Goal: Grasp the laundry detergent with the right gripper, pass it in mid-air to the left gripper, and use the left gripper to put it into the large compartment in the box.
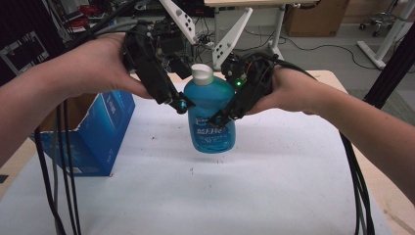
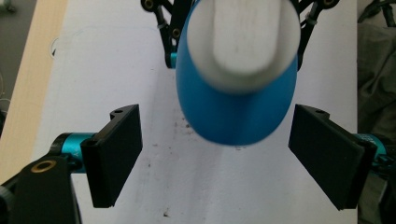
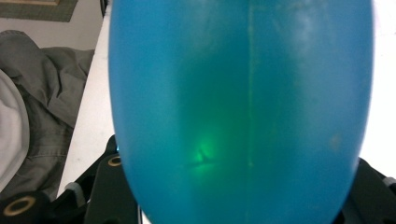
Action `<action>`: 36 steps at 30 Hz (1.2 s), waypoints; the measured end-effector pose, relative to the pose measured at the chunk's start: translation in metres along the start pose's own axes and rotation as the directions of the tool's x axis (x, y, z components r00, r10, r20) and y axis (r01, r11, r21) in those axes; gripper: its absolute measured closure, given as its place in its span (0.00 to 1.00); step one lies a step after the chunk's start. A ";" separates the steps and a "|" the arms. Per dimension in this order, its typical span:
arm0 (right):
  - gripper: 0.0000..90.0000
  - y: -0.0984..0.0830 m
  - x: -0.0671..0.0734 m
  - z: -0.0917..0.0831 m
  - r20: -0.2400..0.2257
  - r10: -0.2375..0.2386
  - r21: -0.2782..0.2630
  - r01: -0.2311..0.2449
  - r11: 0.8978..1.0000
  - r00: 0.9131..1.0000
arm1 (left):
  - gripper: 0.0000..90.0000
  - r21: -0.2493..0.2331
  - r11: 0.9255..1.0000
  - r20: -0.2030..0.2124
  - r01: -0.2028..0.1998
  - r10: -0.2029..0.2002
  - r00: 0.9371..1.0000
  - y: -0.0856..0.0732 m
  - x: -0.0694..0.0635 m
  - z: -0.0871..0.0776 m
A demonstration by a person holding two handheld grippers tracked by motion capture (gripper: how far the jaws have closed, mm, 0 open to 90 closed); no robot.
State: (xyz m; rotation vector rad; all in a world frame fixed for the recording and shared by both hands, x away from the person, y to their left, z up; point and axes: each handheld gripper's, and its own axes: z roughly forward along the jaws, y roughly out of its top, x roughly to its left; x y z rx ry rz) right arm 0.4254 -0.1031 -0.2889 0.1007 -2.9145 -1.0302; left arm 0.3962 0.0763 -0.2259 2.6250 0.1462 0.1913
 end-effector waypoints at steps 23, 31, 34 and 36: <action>0.50 0.007 0.003 0.002 -0.015 0.007 0.000 -0.007 1.000 1.000 | 0.30 0.066 0.996 0.014 -0.057 0.056 0.998 0.020 -0.004 0.010; 0.50 0.006 0.004 0.001 -0.025 0.011 0.006 -0.011 1.000 1.000 | 0.31 0.075 0.996 0.013 -0.058 0.057 0.998 0.020 -0.004 0.011; 0.50 0.006 0.003 0.002 -0.006 0.003 0.008 -0.003 1.000 1.000 | 0.31 0.074 0.996 0.015 -0.059 0.059 0.998 0.020 -0.004 0.011; 0.50 0.006 0.002 0.003 0.005 -0.006 0.009 0.006 1.000 1.000 | 0.34 0.075 0.995 0.013 -0.062 0.061 0.998 0.020 -0.004 0.011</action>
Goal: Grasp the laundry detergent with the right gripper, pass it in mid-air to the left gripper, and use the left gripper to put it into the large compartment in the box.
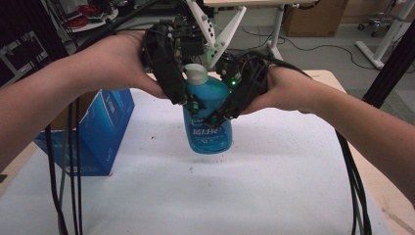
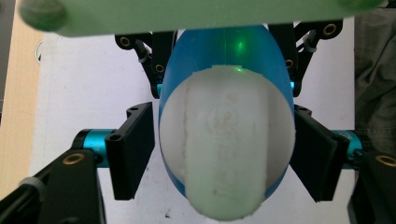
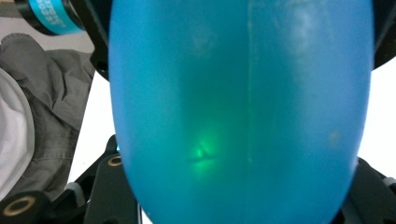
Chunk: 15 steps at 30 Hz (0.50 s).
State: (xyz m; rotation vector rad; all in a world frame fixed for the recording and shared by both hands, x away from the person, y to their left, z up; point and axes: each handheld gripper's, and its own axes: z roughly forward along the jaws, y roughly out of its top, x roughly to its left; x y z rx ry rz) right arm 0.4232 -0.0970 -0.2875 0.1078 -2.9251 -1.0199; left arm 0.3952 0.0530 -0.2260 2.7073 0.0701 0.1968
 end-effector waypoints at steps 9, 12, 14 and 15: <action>0.50 0.000 0.000 0.000 -0.003 0.010 0.006 -0.010 1.000 1.000 | 0.37 0.009 1.000 -0.002 -0.002 0.002 1.000 -0.001 0.001 0.001; 0.50 0.000 -0.001 0.000 -0.001 0.006 0.001 -0.006 1.000 1.000 | 0.37 0.015 1.000 0.002 -0.001 0.001 1.000 -0.001 0.002 0.002; 0.50 0.000 -0.001 0.000 -0.014 0.009 0.001 -0.009 1.000 1.000 | 0.37 0.019 1.000 0.005 0.001 -0.001 1.000 -0.001 0.002 0.002; 0.50 0.000 -0.001 0.000 -0.008 0.008 0.001 -0.007 1.000 1.000 | 0.37 0.013 1.000 0.006 0.007 -0.007 1.000 -0.001 0.002 0.003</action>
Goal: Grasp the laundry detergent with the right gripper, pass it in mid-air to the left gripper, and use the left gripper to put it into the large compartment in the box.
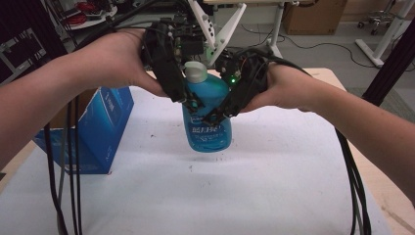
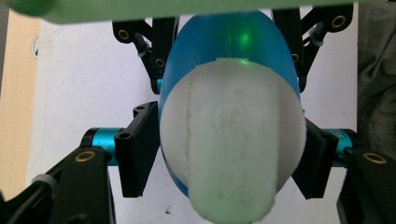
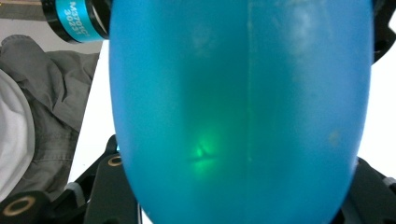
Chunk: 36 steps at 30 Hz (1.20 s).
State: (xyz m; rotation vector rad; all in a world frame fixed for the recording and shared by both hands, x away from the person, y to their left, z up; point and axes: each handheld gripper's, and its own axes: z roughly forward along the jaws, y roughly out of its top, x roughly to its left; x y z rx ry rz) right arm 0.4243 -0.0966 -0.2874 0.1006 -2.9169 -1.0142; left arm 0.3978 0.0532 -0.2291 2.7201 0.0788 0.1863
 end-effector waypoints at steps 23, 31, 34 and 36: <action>0.50 0.002 0.004 0.003 -0.031 0.021 0.014 -0.021 1.000 0.999 | 0.42 0.028 1.000 0.030 0.005 -0.006 1.000 0.003 -0.002 0.004; 0.49 0.003 0.003 0.004 -0.041 0.016 0.000 -0.016 1.000 0.999 | 0.43 0.017 1.000 0.035 0.014 -0.015 0.999 0.002 -0.001 0.001; 0.48 0.004 0.004 0.005 -0.046 0.026 -0.006 -0.027 1.000 0.999 | 0.43 0.014 0.999 0.043 0.031 -0.031 0.999 0.001 -0.002 0.000; 0.46 0.004 0.003 0.006 -0.051 0.018 -0.009 -0.018 1.000 0.999 | 0.43 0.009 1.000 0.046 0.026 -0.026 0.999 0.000 -0.001 0.000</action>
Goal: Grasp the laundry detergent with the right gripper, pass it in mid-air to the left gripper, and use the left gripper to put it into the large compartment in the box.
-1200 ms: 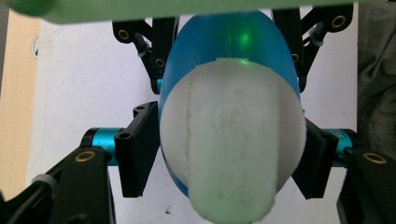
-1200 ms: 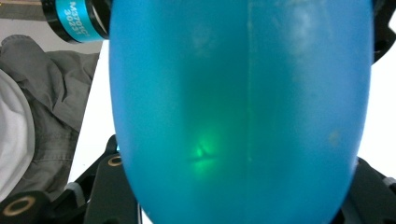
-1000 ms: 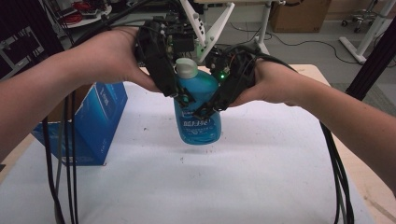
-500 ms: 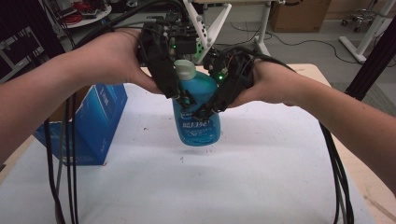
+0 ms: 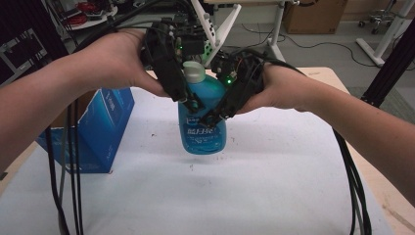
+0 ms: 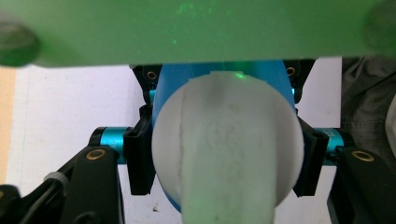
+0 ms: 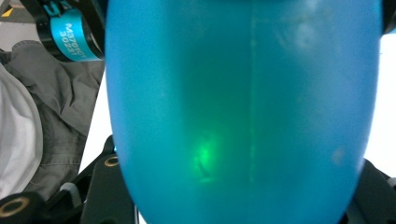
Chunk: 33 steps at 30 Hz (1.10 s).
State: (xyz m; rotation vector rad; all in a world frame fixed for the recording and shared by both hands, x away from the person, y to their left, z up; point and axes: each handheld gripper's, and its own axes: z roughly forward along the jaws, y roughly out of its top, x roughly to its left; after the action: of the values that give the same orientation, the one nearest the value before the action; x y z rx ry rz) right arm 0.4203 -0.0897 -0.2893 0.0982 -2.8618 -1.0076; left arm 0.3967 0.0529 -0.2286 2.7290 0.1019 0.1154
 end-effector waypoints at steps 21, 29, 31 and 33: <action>0.14 -0.035 -0.008 -0.032 0.148 0.170 0.064 -0.180 0.982 0.974 | 0.43 -0.091 0.977 -0.060 0.190 -0.196 0.979 -0.030 0.005 -0.066; 0.14 -0.063 -0.018 -0.047 0.210 0.248 0.124 -0.277 0.953 0.946 | 0.43 -0.144 0.938 -0.140 0.317 -0.336 0.931 -0.055 0.003 -0.114; 0.14 -0.070 -0.021 -0.052 0.218 0.268 0.123 -0.299 0.946 0.938 | 0.43 -0.156 0.927 -0.161 0.341 -0.364 0.917 -0.061 0.003 -0.125; 0.14 -0.077 -0.026 -0.057 0.228 0.288 0.113 -0.319 0.941 0.930 | 0.43 -0.169 0.914 -0.184 0.369 -0.397 0.899 -0.068 0.002 -0.136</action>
State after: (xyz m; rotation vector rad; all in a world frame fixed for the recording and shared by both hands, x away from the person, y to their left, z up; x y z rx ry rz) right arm 0.4548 -0.1825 -0.2954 -0.4553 -3.0030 -0.7835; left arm 0.3824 0.1683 -0.1314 2.5010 0.6678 0.2918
